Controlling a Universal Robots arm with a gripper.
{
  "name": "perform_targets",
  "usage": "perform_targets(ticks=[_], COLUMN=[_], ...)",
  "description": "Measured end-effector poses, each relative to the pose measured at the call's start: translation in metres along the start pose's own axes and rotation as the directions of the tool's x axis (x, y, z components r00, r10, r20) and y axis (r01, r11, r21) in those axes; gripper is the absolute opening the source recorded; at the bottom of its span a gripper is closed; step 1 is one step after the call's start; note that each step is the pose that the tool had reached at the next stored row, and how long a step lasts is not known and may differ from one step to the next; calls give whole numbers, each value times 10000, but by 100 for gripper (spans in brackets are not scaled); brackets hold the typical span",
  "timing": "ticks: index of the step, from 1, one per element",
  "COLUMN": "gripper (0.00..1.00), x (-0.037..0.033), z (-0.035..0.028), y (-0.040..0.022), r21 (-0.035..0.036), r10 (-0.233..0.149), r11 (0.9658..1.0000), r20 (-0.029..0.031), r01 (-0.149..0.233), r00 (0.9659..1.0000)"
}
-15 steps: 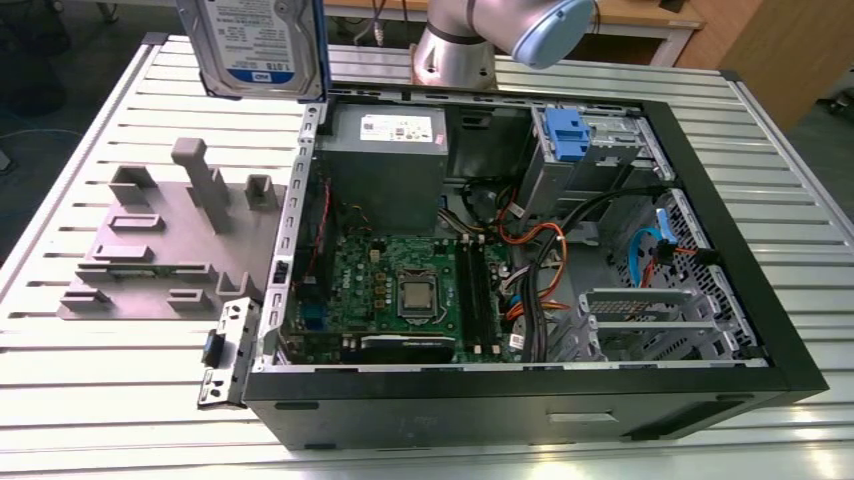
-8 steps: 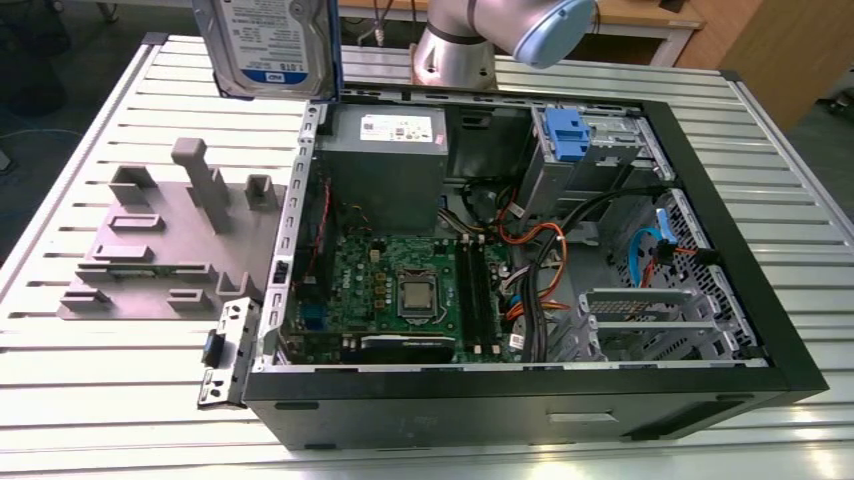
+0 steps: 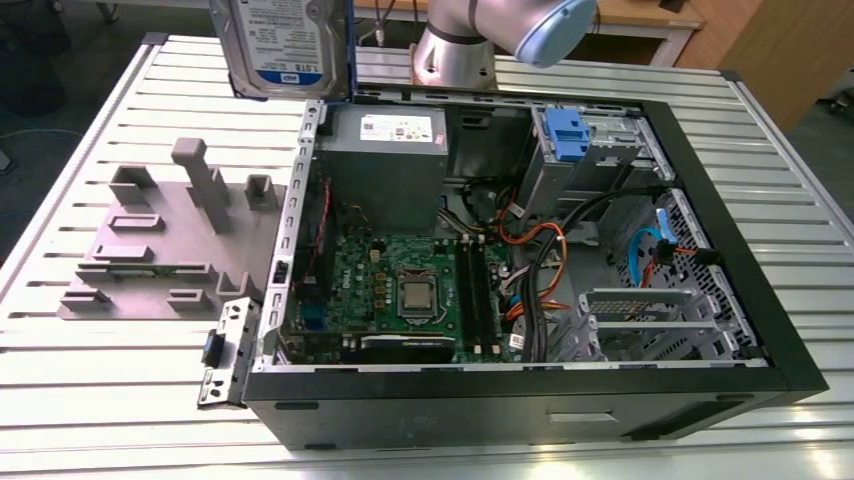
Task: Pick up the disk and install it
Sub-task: 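Pick up the disk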
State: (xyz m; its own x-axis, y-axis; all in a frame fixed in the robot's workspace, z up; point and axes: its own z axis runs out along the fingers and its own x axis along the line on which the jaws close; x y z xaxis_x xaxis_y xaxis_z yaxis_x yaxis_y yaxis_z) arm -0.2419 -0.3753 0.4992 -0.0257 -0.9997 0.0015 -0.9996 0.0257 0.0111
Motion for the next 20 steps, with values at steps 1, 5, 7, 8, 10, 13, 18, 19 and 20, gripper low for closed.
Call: perform_targets(ticks=[1, 5, 7, 8, 10, 13, 18, 19, 20], gripper=[36, 36, 36, 36, 36, 36, 36, 36, 36], x=[-1, -2, -2, -2, -2, -2, -2, -2, -2], z=[0, -1, -1, -1, -1, -1, -1, -1, -1], y=[-16, -62, -67, -67, -68, -69, -70, -70, -71], r21=[0, -1, 0, -1, 0, 0, 0, 0, 0], r10=[4, 14, 15, 17, 15, 15, 15, 15, 15], r11=[10000, 10000, 10000, 10000, 10000, 10000, 10000, 10000, 10000], r20=[0, 0, 0, 0, 0, 1, 0, 1, 0], r01=[-4, -14, -15, -17, -15, -15, -15, -15, -15], r00=[10000, 10000, 10000, 10000, 10000, 10000, 10000, 10000, 10000])
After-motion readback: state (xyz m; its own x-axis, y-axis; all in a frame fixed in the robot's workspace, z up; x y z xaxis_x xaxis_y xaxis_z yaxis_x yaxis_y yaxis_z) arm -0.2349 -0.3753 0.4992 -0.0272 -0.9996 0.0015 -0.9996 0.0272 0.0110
